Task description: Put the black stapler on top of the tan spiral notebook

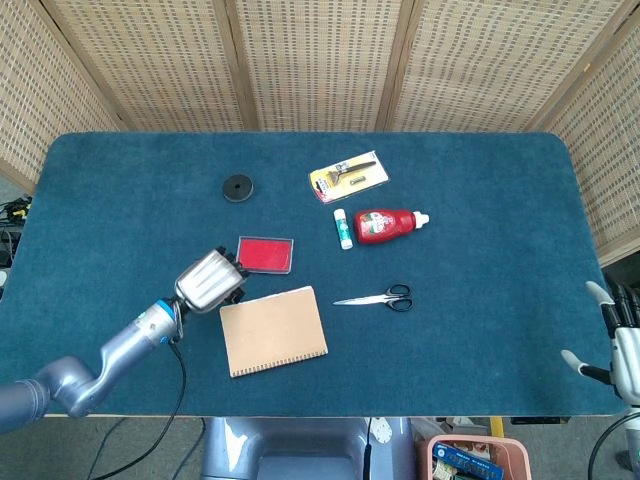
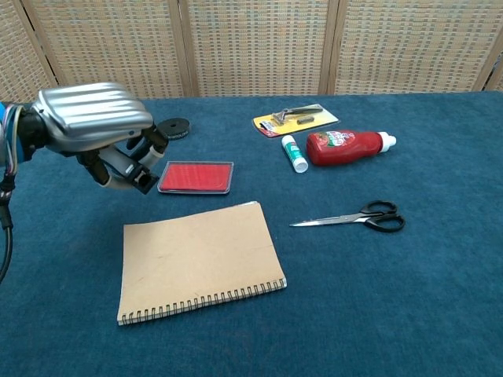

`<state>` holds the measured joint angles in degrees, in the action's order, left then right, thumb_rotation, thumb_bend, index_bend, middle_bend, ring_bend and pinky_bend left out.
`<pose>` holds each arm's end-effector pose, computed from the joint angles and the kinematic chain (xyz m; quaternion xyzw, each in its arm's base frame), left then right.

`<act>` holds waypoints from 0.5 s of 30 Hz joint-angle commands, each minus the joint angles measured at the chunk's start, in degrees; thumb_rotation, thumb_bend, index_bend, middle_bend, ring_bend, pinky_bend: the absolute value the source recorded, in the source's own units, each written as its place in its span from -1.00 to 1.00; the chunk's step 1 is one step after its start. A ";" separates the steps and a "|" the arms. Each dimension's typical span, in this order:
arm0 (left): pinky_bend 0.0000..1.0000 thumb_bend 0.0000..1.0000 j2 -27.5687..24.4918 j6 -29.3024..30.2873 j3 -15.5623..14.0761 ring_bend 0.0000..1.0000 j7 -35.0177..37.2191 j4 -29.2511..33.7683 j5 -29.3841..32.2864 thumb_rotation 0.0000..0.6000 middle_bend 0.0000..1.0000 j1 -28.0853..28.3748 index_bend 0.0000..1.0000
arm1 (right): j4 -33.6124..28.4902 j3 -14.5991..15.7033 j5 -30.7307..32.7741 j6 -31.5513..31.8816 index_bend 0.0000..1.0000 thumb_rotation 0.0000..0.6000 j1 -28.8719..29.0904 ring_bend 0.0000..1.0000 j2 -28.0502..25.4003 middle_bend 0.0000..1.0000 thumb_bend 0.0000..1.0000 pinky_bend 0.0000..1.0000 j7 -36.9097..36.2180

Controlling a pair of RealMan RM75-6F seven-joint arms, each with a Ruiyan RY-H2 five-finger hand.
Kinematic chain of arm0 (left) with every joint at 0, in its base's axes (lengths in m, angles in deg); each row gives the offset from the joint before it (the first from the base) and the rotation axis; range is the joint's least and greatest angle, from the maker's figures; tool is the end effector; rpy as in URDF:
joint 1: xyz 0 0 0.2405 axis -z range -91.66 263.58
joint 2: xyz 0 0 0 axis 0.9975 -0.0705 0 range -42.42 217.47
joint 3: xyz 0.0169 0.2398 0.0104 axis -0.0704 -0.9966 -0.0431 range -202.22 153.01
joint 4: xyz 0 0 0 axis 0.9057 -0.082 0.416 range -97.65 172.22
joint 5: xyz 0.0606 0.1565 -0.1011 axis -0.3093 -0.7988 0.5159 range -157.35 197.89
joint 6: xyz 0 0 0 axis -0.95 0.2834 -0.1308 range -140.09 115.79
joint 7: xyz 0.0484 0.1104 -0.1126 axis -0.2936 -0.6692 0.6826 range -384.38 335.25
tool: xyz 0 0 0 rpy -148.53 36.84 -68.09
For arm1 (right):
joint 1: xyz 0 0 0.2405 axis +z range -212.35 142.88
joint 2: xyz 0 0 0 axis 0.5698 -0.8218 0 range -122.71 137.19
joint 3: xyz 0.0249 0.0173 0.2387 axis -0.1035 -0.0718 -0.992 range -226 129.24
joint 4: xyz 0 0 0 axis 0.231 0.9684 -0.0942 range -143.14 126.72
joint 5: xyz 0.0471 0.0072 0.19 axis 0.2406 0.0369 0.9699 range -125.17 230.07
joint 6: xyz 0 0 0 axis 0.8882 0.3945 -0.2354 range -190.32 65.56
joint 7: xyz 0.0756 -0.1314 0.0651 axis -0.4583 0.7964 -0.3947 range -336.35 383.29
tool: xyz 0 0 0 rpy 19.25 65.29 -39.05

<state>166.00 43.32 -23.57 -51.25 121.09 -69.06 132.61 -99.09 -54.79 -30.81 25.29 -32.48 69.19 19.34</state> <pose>-0.1204 0.3331 0.0158 -0.8704 -0.0598 -0.3041 0.3825 -0.3053 -0.1975 0.1995 0.5463 -0.3792 0.4061 0.6267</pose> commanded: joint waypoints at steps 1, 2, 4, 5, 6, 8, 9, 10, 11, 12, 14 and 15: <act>0.02 -0.18 -1.30 2.48 -3.28 0.02 -3.01 4.14 -5.58 1.00 0.22 -0.80 0.40 | -0.06 0.03 -0.10 0.19 -1.00 1.00 -0.12 -1.00 -0.09 -1.00 -1.00 -1.00 -0.12; 0.02 -0.18 -1.09 2.60 -3.79 0.02 -3.50 4.42 -6.70 1.00 0.22 -0.79 0.40 | -0.06 0.06 -0.14 0.27 -1.00 1.00 -0.18 -1.00 -0.13 -1.00 -1.00 -1.00 -0.21; 0.02 -0.18 -0.37 2.52 -4.71 0.02 -4.82 4.41 -8.76 1.00 0.22 -0.67 0.40 | -0.10 0.09 -0.21 0.38 -1.00 1.00 -0.27 -1.00 -0.23 -1.00 -1.00 -1.00 -0.39; 0.02 -0.18 0.20 2.22 -5.06 0.02 -5.70 4.07 -9.58 1.00 0.22 -0.58 0.40 | -0.12 0.11 -0.25 0.43 -1.00 1.00 -0.31 -1.00 -0.26 -1.00 -1.00 -1.00 -0.42; 0.02 -0.18 0.72 1.81 -5.23 0.02 -6.35 3.70 -9.93 1.00 0.22 -0.50 0.40 | -0.14 0.12 -0.26 0.42 -1.00 1.00 -0.32 -1.00 -0.28 -1.00 -1.00 -1.00 -0.45; 0.02 -0.19 2.19 0.58 -5.36 0.02 -7.47 2.56 -10.30 1.00 0.22 -0.16 0.40 | -0.19 0.16 -0.34 0.40 -1.00 1.00 -0.32 -1.00 -0.33 -1.00 -1.00 -1.00 -0.50; 0.02 -0.19 2.95 0.05 -5.37 0.02 -7.69 1.89 -10.43 1.00 0.22 0.04 0.40 | -0.22 0.16 -0.37 0.40 -1.00 1.00 -0.32 -1.00 -0.34 -1.00 -1.00 -1.00 -0.49; 0.02 -0.19 4.02 -0.54 -5.42 0.02 -7.69 0.99 -10.70 1.00 0.22 0.31 0.40 | -0.25 0.17 -0.39 0.40 -1.00 1.00 -0.33 -1.00 -0.36 -1.00 -1.00 -1.00 -0.49; 0.02 -0.20 5.09 -1.04 -5.53 0.02 -7.69 0.16 -11.16 1.00 0.22 0.62 0.40 | -0.24 0.16 -0.35 0.39 -1.00 1.00 -0.33 -1.00 -0.37 -1.00 -1.00 -1.00 -0.48; 0.03 -0.20 6.17 -1.31 -5.58 0.02 -7.69 -0.80 -11.59 1.00 0.22 0.86 0.40 | -0.22 0.13 -0.27 0.35 -1.00 1.00 -0.33 -1.00 -0.36 -1.00 -1.00 -1.00 -0.46; 0.03 -0.20 9.00 -2.46 -5.75 0.03 -7.89 -2.89 -12.30 1.00 0.22 1.46 0.40 | -0.08 0.06 0.04 0.09 -1.00 1.00 -0.26 -1.00 -0.31 -1.00 -1.00 -1.00 -0.37; 0.04 -0.20 9.51 -2.50 -5.68 0.03 -8.00 -3.40 -12.37 1.00 0.22 1.50 0.40 | -0.05 0.05 0.09 0.07 -1.00 1.00 -0.25 -1.00 -0.29 -1.00 -1.00 -1.00 -0.33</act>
<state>173.74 41.75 -29.10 -58.91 119.17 -80.69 133.53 -99.15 -54.74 -30.73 25.36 -32.74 68.89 19.01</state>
